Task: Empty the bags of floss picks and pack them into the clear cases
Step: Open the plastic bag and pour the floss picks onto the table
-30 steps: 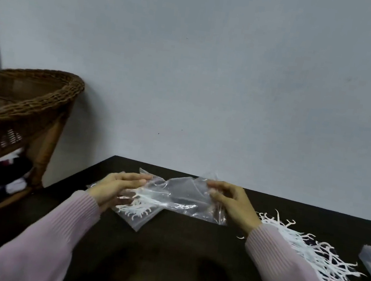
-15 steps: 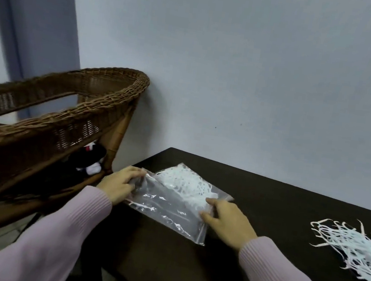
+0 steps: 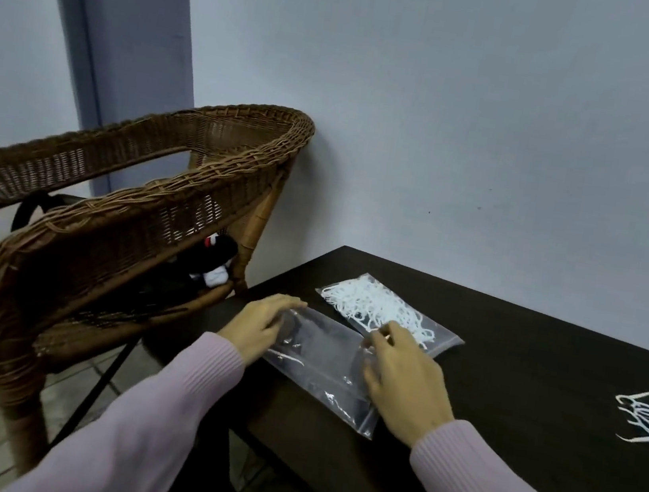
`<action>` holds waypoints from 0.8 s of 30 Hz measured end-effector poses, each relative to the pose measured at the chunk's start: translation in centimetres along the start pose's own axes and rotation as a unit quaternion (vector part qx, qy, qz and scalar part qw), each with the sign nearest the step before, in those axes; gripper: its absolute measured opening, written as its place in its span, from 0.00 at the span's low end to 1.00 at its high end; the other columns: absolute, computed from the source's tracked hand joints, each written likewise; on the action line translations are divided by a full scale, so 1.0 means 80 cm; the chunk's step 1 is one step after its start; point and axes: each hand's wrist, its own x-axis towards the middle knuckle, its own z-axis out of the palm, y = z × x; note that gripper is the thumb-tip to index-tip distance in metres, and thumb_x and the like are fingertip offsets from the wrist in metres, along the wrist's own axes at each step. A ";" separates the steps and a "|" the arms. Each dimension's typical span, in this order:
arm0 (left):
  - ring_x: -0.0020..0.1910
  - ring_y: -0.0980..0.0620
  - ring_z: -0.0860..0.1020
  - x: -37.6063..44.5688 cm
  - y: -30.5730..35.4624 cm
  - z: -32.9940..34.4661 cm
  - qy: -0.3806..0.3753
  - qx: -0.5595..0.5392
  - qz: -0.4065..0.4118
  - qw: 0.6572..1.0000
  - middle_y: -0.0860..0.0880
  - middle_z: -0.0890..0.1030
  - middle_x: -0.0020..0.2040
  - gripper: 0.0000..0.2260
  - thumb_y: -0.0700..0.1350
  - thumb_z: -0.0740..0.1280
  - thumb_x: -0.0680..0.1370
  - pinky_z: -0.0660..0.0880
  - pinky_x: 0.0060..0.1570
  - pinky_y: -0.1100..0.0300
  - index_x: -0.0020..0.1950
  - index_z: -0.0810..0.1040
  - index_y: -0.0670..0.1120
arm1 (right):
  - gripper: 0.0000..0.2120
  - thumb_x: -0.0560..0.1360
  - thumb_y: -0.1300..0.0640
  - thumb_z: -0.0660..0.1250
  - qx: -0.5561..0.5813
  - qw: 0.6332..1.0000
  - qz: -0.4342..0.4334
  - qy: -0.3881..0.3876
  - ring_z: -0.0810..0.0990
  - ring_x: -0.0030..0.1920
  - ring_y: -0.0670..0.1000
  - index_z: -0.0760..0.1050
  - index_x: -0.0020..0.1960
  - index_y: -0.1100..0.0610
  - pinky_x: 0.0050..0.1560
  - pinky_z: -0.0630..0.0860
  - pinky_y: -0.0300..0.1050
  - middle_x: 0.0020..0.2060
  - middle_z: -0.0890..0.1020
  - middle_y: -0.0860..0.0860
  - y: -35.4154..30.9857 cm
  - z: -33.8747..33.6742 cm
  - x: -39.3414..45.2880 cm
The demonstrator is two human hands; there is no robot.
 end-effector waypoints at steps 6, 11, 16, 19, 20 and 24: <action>0.68 0.52 0.68 -0.010 -0.025 -0.003 -0.012 -0.035 -0.062 0.997 0.49 0.70 0.69 0.19 0.33 0.59 0.79 0.65 0.63 0.63 0.68 0.71 0.47 | 0.17 0.72 0.44 0.67 0.098 0.957 0.244 -0.123 0.77 0.37 0.50 0.67 0.38 0.56 0.40 0.74 0.43 0.37 0.76 0.51 0.013 -0.006 0.000; 0.71 0.53 0.64 -0.012 -0.026 0.007 -0.019 -0.038 -0.073 0.996 0.49 0.66 0.72 0.21 0.34 0.58 0.80 0.58 0.61 0.70 0.73 0.65 0.45 | 0.22 0.68 0.63 0.74 0.317 0.880 0.336 -0.110 0.82 0.41 0.55 0.66 0.55 0.60 0.44 0.81 0.47 0.47 0.80 0.59 0.022 -0.007 0.006; 0.74 0.52 0.59 -0.009 -0.022 0.010 -0.059 0.008 -0.089 0.994 0.50 0.58 0.76 0.23 0.38 0.57 0.81 0.56 0.70 0.61 0.76 0.57 0.46 | 0.21 0.68 0.69 0.72 0.494 0.775 0.392 -0.050 0.81 0.36 0.52 0.71 0.59 0.67 0.42 0.81 0.44 0.41 0.81 0.59 0.030 -0.007 0.014; 0.75 0.53 0.57 -0.005 -0.025 0.015 -0.056 0.012 -0.099 0.993 0.50 0.56 0.77 0.22 0.38 0.53 0.82 0.53 0.71 0.62 0.76 0.57 0.45 | 0.04 0.73 0.69 0.63 0.664 0.636 0.385 -0.077 0.78 0.35 0.51 0.75 0.47 0.68 0.32 0.79 0.38 0.37 0.79 0.58 0.026 -0.009 0.014; 0.75 0.53 0.57 -0.006 -0.024 0.014 -0.053 0.014 -0.102 0.993 0.50 0.57 0.77 0.21 0.37 0.51 0.82 0.53 0.70 0.63 0.76 0.57 0.46 | 0.06 0.73 0.69 0.59 0.692 0.608 0.381 -0.084 0.79 0.38 0.52 0.74 0.42 0.66 0.33 0.79 0.39 0.38 0.79 0.58 0.024 -0.010 0.012; 0.75 0.52 0.56 -0.007 -0.026 0.015 -0.064 0.035 -0.090 0.993 0.50 0.56 0.77 0.24 0.33 0.50 0.81 0.53 0.71 0.62 0.76 0.57 0.47 | 0.20 0.71 0.76 0.48 0.702 0.634 0.287 -0.153 0.81 0.47 0.53 0.76 0.32 0.66 0.40 0.81 0.40 0.53 0.79 0.60 0.013 -0.005 0.010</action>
